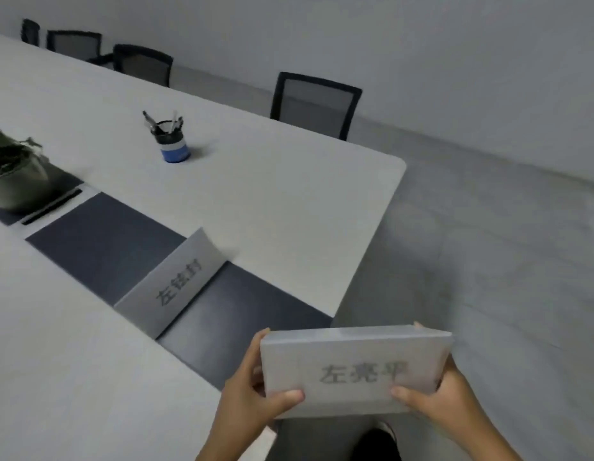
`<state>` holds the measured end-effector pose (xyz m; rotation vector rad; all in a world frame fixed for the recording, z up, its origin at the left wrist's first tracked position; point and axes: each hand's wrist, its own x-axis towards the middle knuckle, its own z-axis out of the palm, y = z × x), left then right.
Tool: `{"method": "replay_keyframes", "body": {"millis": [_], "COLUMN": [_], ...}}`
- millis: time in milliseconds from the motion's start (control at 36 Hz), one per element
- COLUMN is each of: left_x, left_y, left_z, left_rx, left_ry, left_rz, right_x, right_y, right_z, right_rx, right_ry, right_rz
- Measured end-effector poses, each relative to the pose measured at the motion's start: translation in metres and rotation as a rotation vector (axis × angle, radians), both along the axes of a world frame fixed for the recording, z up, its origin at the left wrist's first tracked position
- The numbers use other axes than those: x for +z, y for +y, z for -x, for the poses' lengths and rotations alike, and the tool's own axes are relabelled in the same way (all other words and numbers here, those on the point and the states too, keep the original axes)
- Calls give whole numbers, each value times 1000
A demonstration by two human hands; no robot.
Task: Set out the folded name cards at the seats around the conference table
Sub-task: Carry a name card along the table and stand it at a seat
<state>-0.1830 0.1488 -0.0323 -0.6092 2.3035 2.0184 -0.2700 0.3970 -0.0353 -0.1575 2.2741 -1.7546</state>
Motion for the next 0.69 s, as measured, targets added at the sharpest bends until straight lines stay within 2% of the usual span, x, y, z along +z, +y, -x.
{"method": "replay_keyframes", "body": {"millis": [194,306,500,694], "left_x": [-27,-31,-39,-55], "left_y": [102,160,203,217], "left_z": [117,181,295,467], "left_rx": [-185,-215,-151,-249], "left_ry": [-30,-66,-85,-94], "left_rz": [-50,-62,-85,-97], "right_x": [-27,-36,-37,-60], "right_y": [121,178,214,238], "right_z": [65,120,247,396], "right_rx": [-197,-253,-214,-233], "right_ry": [-3,-88,-141,-148], "right_rz": [-30,-59,14,27]}}
